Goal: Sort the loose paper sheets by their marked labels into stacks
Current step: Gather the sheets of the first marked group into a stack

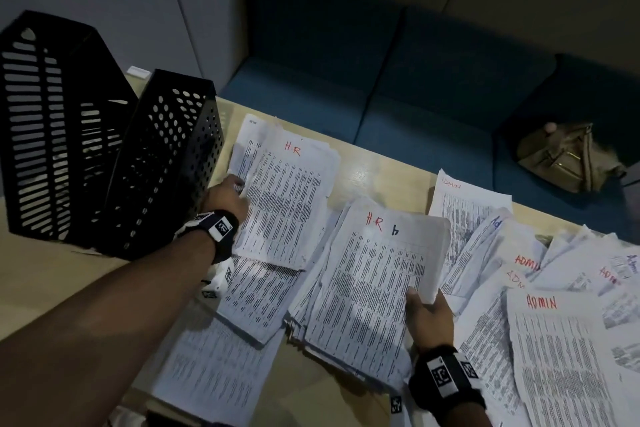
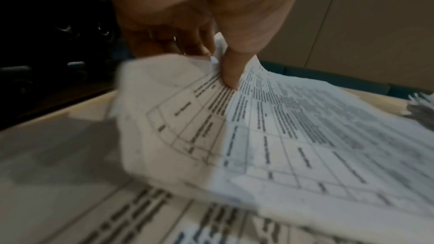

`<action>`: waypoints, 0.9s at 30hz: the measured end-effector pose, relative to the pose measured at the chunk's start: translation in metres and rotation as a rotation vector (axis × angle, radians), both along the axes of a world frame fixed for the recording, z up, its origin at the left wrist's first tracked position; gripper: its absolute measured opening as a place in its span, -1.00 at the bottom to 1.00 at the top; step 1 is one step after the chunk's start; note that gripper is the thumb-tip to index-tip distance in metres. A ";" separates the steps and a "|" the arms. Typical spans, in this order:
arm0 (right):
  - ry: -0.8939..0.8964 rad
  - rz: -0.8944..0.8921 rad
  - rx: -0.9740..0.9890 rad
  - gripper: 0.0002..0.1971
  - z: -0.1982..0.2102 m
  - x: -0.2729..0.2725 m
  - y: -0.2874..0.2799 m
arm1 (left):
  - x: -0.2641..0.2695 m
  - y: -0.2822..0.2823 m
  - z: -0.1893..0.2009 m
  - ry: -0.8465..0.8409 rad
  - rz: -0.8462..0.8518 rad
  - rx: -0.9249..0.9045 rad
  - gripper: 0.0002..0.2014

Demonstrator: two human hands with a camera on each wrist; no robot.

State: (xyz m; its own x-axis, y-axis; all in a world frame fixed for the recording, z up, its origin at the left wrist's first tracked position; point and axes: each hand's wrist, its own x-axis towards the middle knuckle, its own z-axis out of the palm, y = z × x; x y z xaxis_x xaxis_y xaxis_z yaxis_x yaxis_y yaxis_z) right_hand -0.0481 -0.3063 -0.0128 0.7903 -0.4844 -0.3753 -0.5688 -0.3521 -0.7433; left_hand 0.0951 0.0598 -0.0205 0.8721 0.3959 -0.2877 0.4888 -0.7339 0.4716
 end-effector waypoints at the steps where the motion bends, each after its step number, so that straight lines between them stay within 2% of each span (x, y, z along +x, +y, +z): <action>1: 0.002 -0.003 0.015 -0.81 0.000 -0.001 -0.001 | -0.001 0.000 0.004 -0.026 -0.022 -0.009 -0.66; 3: -0.009 -0.013 0.049 -0.81 0.000 -0.001 -0.002 | 0.001 -0.004 0.021 -0.078 -0.013 -0.054 -0.65; 7: -0.062 -0.126 0.128 -0.80 -0.001 0.000 -0.004 | -0.006 -0.023 0.073 -0.277 0.056 -0.296 -0.70; 9: -0.069 -0.157 0.151 -0.76 -0.001 0.000 -0.008 | -0.024 -0.039 0.085 -0.281 0.020 -0.342 -0.73; 11: -0.076 -0.140 0.157 -0.74 0.000 0.001 -0.010 | -0.048 -0.062 0.081 -0.220 -0.060 -0.402 -0.72; 14: -0.089 -0.088 0.182 -0.82 0.009 0.002 -0.006 | -0.085 -0.093 0.064 -0.131 -0.162 -0.480 -0.74; 15: -0.089 -0.065 0.185 -0.84 0.012 0.002 -0.004 | -0.095 -0.100 0.059 -0.085 -0.164 -0.494 -0.76; 18: -0.058 -0.037 0.212 -0.90 0.021 0.000 0.002 | -0.116 -0.114 0.039 0.007 -0.148 -0.504 -0.61; 21: -0.061 -0.031 0.228 -0.88 0.026 -0.002 0.007 | -0.127 -0.116 0.023 0.014 -0.175 -0.416 -0.63; 24: -0.064 -0.025 0.253 -0.85 0.023 -0.005 0.011 | -0.134 -0.115 0.013 0.033 -0.158 -0.405 -0.48; 27: -0.029 -0.045 0.284 -0.79 0.018 -0.009 0.015 | -0.135 -0.115 0.015 -0.012 -0.053 -0.482 -0.64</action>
